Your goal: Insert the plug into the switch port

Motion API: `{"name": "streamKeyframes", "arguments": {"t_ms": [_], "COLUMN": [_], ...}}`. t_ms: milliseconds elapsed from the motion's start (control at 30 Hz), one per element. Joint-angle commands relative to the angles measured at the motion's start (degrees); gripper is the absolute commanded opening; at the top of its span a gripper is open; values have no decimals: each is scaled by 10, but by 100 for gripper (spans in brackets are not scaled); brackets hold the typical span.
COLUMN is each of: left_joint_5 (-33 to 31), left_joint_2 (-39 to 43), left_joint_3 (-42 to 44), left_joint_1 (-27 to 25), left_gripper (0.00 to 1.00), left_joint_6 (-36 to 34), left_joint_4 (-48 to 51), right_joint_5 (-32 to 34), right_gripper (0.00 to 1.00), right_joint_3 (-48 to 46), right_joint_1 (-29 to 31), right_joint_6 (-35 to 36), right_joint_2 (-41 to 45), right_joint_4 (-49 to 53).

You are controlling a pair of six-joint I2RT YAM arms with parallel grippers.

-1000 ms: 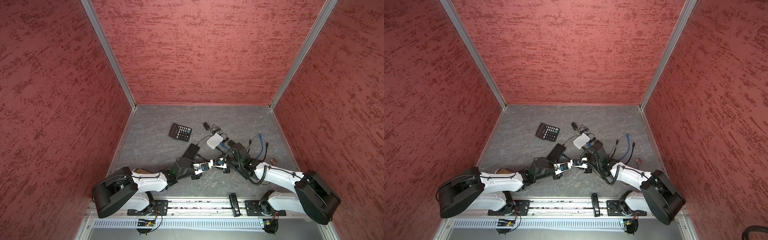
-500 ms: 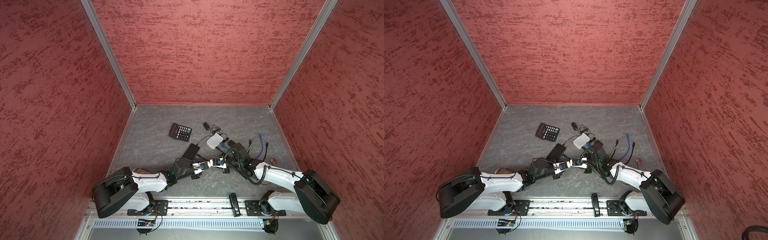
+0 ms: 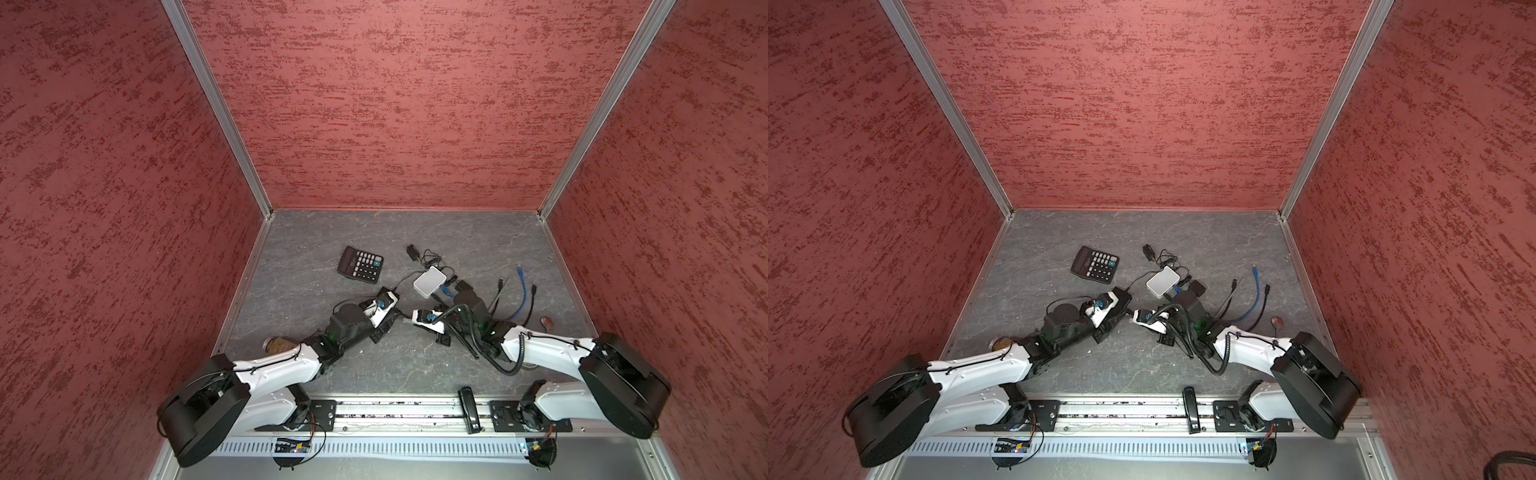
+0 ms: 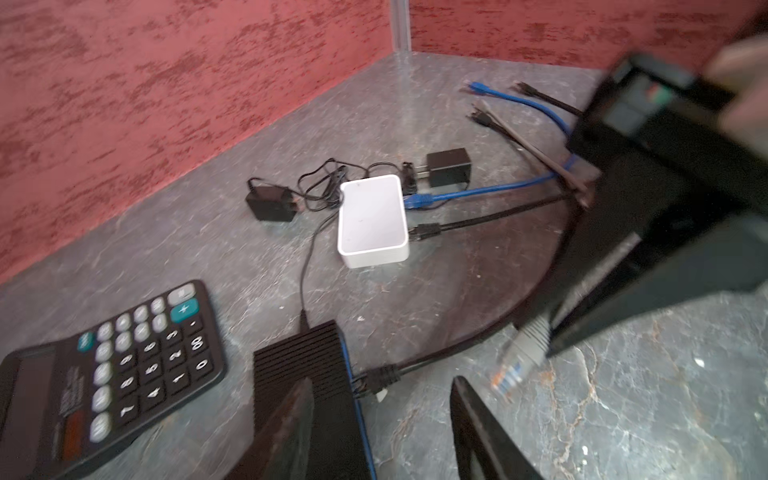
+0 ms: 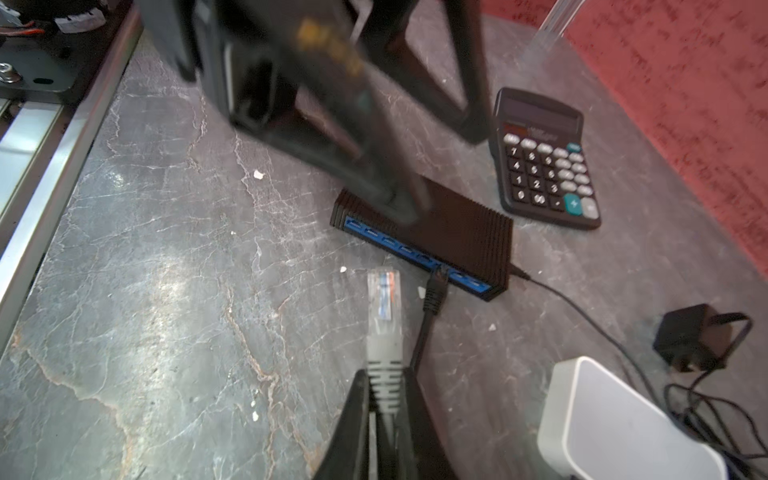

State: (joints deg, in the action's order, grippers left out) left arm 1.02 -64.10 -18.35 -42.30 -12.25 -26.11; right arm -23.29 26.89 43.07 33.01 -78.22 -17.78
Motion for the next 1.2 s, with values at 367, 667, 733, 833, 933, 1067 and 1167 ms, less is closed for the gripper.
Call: {"name": "streamKeyframes", "arguments": {"t_ms": [367, 667, 733, 833, 933, 1067, 1167], "left_joint_5": [-14, -2, 5, 12, 14, 16, 12], "left_joint_2": [-39, -104, -110, -118, -130, -147, -160], "left_joint_3": [-100, -116, -117, -117, -115, -115, -113], "left_joint_1": [127, 132, 131, 130, 129, 124, 118], "left_gripper": [51, 48, 48, 48, 47, 47, 47], "left_joint_6": [209, 272, 287, 301, 312, 324, 328], "left_joint_4": [259, 248, 245, 237, 225, 209, 193], "right_joint_5": [198, 289, 302, 314, 325, 326, 325], "right_gripper": [0, 0, 0, 0, 0, 0, 0], "right_joint_3": [49, 73, 77, 77, 79, 89, 97], "right_joint_1": [104, 151, 155, 156, 157, 159, 160], "right_joint_6": [-175, -231, -241, -252, -259, -257, -254], "right_joint_2": [-103, -160, -168, -177, -184, -195, -200], "right_joint_4": [-47, -80, -79, -82, -84, -79, -73]}}
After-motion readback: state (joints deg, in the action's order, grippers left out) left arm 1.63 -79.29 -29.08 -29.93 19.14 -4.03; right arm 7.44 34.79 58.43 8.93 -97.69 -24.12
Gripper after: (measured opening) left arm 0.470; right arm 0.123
